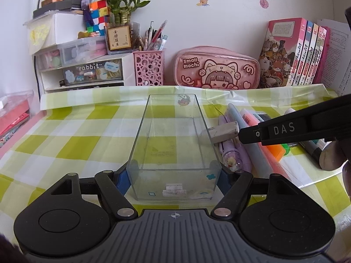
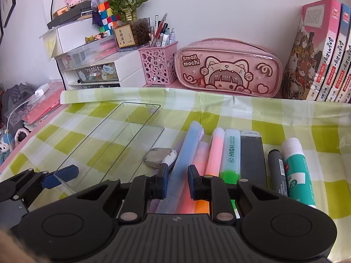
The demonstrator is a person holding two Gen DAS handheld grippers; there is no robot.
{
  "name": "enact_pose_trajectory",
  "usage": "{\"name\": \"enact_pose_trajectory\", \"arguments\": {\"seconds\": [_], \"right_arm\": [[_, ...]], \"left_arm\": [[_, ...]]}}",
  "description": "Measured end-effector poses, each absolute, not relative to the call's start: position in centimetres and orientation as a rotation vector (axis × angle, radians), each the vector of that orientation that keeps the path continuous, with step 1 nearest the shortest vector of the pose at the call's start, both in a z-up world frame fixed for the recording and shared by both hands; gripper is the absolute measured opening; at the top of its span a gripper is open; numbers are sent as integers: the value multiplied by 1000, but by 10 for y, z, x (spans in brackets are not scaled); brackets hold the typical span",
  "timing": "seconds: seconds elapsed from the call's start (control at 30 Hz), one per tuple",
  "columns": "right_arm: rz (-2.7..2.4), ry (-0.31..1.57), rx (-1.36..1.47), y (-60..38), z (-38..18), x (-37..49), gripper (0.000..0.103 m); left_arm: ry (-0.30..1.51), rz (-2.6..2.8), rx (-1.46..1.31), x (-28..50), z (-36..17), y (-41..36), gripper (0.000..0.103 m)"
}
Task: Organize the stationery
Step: 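Grasp the pastel blue highlighter with the right tool and lift it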
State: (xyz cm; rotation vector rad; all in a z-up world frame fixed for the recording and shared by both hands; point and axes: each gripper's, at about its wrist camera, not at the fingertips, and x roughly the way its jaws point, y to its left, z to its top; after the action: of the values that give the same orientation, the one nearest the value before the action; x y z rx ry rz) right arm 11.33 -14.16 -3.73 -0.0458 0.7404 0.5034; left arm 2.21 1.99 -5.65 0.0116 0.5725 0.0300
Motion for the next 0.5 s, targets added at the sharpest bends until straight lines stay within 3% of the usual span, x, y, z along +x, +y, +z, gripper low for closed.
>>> {"name": "enact_pose_trajectory", "arguments": {"seconds": [0.5], "right_arm": [[536, 857, 24, -150, -31, 141, 21]], "left_arm": [[574, 6, 5, 13, -64, 16, 75]]}}
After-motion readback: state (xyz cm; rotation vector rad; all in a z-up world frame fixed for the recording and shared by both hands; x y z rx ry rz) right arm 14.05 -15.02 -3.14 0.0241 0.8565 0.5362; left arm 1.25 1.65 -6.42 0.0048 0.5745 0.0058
